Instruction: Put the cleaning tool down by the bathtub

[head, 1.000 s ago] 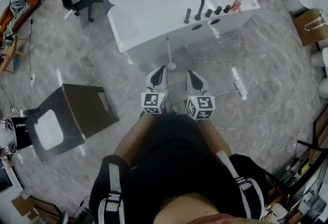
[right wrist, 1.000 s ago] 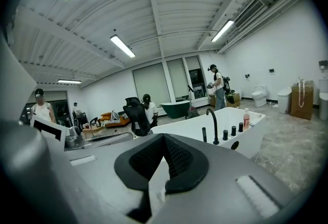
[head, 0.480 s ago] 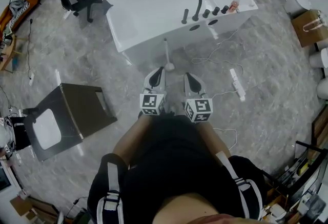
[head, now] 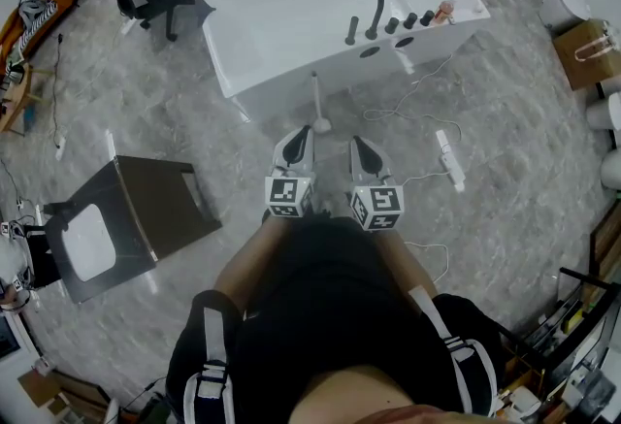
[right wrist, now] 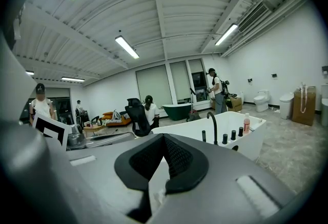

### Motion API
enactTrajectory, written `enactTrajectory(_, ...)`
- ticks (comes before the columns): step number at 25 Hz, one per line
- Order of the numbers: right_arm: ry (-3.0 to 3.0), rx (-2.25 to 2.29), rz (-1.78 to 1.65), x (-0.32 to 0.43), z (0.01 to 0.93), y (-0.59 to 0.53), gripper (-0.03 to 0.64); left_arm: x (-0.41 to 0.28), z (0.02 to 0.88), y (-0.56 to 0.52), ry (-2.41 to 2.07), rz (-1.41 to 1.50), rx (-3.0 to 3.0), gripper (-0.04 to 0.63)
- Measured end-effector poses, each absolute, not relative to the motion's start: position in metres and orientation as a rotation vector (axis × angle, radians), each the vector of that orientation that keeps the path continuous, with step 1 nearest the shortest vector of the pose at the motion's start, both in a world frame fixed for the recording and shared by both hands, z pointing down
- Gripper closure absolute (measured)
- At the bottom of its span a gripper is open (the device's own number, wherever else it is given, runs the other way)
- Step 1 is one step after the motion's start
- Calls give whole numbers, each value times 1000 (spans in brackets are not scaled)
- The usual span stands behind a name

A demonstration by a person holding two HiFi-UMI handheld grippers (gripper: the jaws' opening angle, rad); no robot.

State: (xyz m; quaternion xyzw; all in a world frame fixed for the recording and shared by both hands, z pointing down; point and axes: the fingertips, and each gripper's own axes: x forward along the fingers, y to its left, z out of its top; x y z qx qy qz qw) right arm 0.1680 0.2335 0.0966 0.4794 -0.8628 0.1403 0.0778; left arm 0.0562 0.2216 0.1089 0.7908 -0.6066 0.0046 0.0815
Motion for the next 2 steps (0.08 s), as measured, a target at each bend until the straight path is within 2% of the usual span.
enactTrajectory(2,-2586,1434,417,167,97,234,618,55,108,222,-1816,11,2365,586)
